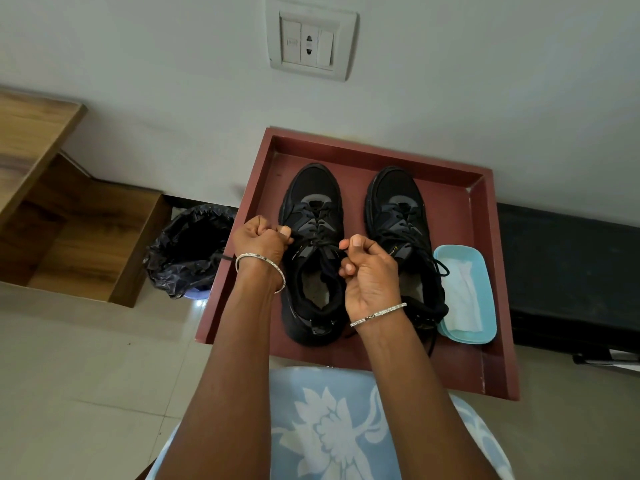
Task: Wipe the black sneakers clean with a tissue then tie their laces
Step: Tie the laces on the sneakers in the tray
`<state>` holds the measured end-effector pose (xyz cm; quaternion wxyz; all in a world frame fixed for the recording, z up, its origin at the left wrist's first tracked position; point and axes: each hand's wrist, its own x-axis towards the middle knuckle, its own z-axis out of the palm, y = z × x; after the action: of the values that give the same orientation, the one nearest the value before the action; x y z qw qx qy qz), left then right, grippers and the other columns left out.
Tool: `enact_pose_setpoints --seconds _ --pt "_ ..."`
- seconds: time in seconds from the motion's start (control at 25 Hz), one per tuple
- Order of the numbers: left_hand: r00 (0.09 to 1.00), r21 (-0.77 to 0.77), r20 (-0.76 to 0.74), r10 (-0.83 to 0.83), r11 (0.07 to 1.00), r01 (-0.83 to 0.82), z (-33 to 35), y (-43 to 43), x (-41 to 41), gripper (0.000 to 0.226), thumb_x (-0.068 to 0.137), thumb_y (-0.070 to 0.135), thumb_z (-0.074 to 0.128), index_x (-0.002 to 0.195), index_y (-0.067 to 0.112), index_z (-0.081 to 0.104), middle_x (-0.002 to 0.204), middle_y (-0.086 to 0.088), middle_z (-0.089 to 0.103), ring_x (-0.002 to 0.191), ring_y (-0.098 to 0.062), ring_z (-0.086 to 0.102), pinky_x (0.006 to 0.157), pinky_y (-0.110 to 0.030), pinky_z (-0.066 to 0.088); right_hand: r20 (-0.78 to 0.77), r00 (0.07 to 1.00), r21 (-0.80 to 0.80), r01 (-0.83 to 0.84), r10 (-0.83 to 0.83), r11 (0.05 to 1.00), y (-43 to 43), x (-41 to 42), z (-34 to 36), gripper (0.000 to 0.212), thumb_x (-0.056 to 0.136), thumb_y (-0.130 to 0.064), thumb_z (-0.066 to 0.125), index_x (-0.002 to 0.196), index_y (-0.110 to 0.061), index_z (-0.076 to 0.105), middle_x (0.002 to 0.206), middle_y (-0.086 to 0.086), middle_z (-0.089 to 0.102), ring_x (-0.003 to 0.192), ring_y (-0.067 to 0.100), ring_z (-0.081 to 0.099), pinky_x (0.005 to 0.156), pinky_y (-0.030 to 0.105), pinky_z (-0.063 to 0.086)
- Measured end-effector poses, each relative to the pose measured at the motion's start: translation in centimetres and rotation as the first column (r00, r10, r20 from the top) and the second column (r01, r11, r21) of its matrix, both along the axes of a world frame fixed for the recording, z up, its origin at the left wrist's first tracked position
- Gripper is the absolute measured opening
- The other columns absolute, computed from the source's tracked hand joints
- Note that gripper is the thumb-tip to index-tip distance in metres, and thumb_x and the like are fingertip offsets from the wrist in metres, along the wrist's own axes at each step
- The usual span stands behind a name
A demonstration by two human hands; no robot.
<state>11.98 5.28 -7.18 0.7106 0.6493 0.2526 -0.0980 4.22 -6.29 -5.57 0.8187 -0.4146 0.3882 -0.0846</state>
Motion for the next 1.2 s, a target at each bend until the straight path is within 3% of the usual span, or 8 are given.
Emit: enact_pose_setpoints --seconds 0.16,0.32,0.48,0.56,0.72,0.84,1.0,1.2 --pt "0.975 0.195 0.05 -0.217 0.959 0.204 0.2 1.0 -0.3 0.023 0.097 0.001 0.058 0.084 0.017 0.047 0.076 -0.004 0.058 0.062 -0.014 0.061 0.052 -0.02 0.05 0.026 0.998 -0.12 -0.049 0.053 0.992 -0.4 -0.3 0.1 0.018 0.097 -0.001 0.059 0.082 -0.011 0.058 0.071 0.0 0.072 0.05 0.007 0.051 0.056 0.018 0.046" --pt "0.785 0.53 0.09 -0.613 0.697 0.483 0.5 3.0 -1.8 0.02 0.098 0.035 0.059 0.113 0.025 0.051 0.092 0.004 0.057 0.082 -0.022 0.061 0.075 -0.041 0.056 0.025 0.993 -0.408 -0.092 0.112 0.908 0.4 -2.0 -0.1 0.008 0.096 -0.003 0.062 0.092 -0.01 0.062 0.087 0.006 0.076 0.066 0.013 0.07 0.065 0.019 0.052" --pt "0.539 0.766 -0.031 -0.842 0.326 0.554 2.0 4.1 -3.2 0.05 0.092 0.031 0.069 0.137 0.035 0.048 0.106 0.004 0.049 0.098 -0.014 0.052 0.087 -0.027 0.042 -0.03 0.988 -0.893 -0.093 0.149 0.441 0.1 -5.4 1.1 0.017 0.089 0.001 0.063 0.094 -0.015 0.066 0.09 -0.003 0.07 0.081 0.014 0.067 0.073 0.022 0.051" --pt "0.525 0.81 -0.05 -0.85 0.273 0.52 2.6 3.8 -2.9 0.044 0.094 0.03 0.066 0.136 0.034 0.054 0.111 0.001 0.049 0.105 -0.022 0.055 0.092 -0.035 0.045 -0.038 0.997 -0.982 -0.048 0.061 0.181 -0.2 -7.5 1.9 0.023 0.082 0.005 0.064 0.091 -0.016 0.067 0.091 -0.004 0.069 0.088 0.019 0.06 0.076 0.029 0.047" --pt "0.547 0.862 -0.144 -0.825 0.166 0.478 4.3 3.5 -0.7 0.014 0.097 0.026 0.062 0.101 0.016 0.072 0.105 -0.007 0.057 0.095 -0.028 0.058 0.079 -0.036 0.044 -0.21 0.955 -0.977 -0.195 -0.211 0.092 -1.8 -10.7 2.2 0.026 0.076 -0.001 0.073 0.097 -0.016 0.068 0.108 0.006 0.067 0.106 0.029 0.055 0.081 0.04 0.044" --pt "0.652 0.736 -0.165 -0.74 0.348 0.581 3.6 4.0 0.6 0.037 0.1 0.031 0.056 0.073 0.009 0.063 0.084 -0.021 0.066 0.086 -0.04 0.065 0.075 -0.04 0.046 -0.39 0.911 -0.909 -0.358 -0.134 0.213 -2.9 -11.2 1.4 0.038 0.078 -0.008 0.077 0.114 -0.013 0.066 0.126 0.011 0.059 0.119 0.033 0.05 0.094 0.043 0.045" --pt "0.884 0.793 -0.025 -0.466 0.53 0.301 2.4 4.2 -2.5 0.026 0.101 0.024 0.052 0.1 0.004 0.068 0.109 -0.023 0.064 0.099 -0.043 0.061 0.082 -0.042 0.046 -0.503 0.861 -0.859 -0.488 -0.077 0.155 -3.2 -10.4 0.5 0.037 0.082 -0.013 0.076 0.119 -0.015 0.067 0.127 0.008 0.06 0.125 0.031 0.044 0.102 0.04 0.043" --pt "0.83 0.803 0.151 -0.537 0.557 0.214 3.8 2.3 -10.7 0.025 0.094 0.036 0.062 0.11 0.017 0.065 0.123 -0.01 0.053 0.105 -0.034 0.058 0.087 -0.04 0.046 -0.452 0.892 -0.884 -0.451 0.024 0.122 -2.5 -10.7 0.7 0.031 0.078 -0.013 0.082 0.107 -0.009 0.071 0.116 0.011 0.061 0.115 0.032 0.05 0.098 0.04 0.046"
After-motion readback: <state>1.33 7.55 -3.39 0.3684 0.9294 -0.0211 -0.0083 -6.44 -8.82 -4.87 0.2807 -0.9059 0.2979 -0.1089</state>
